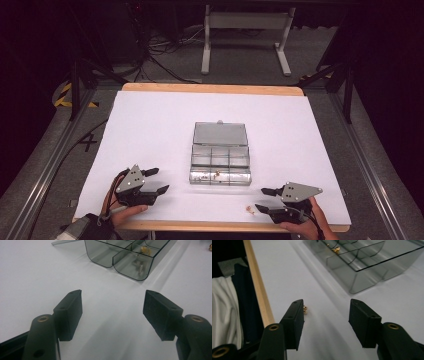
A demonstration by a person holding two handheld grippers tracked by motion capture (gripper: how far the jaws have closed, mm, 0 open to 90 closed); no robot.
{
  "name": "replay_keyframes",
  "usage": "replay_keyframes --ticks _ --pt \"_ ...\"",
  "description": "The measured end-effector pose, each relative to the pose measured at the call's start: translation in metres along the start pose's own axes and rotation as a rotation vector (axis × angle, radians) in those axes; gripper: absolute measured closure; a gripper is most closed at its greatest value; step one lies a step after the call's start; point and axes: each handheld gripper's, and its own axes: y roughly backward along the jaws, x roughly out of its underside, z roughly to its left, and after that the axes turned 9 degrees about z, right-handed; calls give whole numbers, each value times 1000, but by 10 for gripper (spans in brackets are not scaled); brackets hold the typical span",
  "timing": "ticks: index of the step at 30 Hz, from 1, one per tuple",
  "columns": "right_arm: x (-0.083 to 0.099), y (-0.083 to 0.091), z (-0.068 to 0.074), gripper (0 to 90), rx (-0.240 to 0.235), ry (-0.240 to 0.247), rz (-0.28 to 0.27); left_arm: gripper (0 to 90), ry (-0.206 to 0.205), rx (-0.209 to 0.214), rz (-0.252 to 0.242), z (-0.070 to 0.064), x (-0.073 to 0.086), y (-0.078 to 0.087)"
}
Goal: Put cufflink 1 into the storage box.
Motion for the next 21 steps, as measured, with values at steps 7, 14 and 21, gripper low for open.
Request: replay_keyframes --ticks 7,14,21 --pt "-6 -14 11 528 -49 31 32 310 12 3 -11 1 1 1" --pt "-9 -20 18 576 -90 61 50 297 8 -8 -3 1 0 1" --pt "-11 -18 18 577 -90 54 22 296 4 -6 3 1 0 0"
